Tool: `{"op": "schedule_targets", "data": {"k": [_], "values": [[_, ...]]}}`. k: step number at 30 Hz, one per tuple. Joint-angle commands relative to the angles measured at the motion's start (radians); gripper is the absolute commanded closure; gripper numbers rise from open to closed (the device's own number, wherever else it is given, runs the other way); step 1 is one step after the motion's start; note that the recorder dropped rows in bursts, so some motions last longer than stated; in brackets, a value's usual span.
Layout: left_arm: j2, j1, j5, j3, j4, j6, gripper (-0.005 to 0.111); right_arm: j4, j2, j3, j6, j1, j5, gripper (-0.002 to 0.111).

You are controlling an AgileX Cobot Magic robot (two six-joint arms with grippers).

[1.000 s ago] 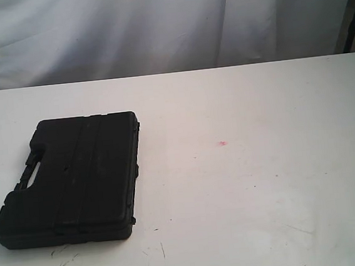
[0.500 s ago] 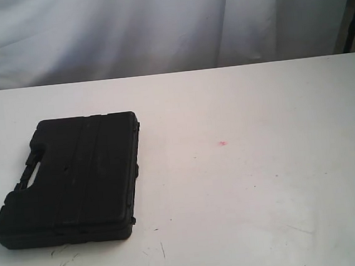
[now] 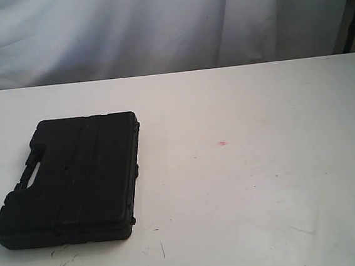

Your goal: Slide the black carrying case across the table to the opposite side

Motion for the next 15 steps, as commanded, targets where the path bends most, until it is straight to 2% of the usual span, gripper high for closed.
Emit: {"op": "schedule_targets", "data": {"k": [1, 15], "values": [[-0.032, 0.003, -0.017, 0.057, -0.025, 0.002, 0.107, 0.002, -0.006, 0.004, 0.0, -0.006, 0.0, 0.108], [-0.086, 0.003, 0.017, 0.08, -0.071, 0.109, 0.107, 0.002, -0.006, 0.004, 0.0, -0.006, 0.0, 0.108]]}}
